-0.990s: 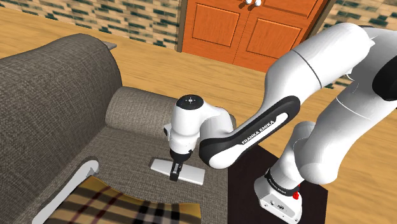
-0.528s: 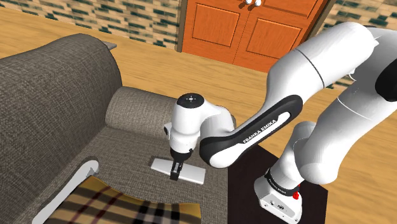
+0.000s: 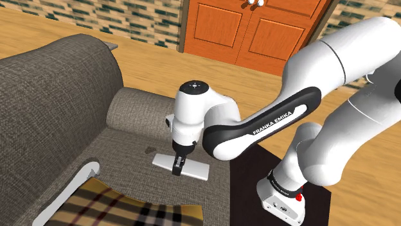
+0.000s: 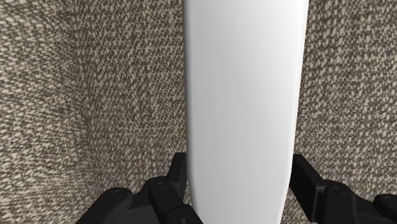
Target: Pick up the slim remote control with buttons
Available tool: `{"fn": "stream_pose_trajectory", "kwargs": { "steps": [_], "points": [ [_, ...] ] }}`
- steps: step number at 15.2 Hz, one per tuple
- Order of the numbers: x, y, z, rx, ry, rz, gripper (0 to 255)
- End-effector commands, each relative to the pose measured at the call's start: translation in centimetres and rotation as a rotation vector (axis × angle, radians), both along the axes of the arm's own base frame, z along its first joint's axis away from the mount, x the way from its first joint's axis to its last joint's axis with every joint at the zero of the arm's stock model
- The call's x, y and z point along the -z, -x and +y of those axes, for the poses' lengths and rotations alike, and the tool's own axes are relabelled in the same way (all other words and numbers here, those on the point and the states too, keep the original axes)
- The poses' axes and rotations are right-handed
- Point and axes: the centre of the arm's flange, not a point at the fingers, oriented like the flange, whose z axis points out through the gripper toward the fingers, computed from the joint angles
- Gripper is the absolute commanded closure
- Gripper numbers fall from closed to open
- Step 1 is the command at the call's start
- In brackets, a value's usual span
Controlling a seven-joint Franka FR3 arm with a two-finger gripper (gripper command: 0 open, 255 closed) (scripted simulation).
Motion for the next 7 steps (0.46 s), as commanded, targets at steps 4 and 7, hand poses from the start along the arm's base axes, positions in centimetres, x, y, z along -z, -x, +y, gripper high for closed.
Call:
{"fn": "stream_pose_trajectory", "kwargs": {
  "steps": [4, 7],
  "points": [
    [-2.7, 0.1, -0.1, 0.000, 0.000, 0.000, 255],
    [-3.3, 0.1, -0.1, 0.000, 0.000, 0.000, 255]
  ]
}}
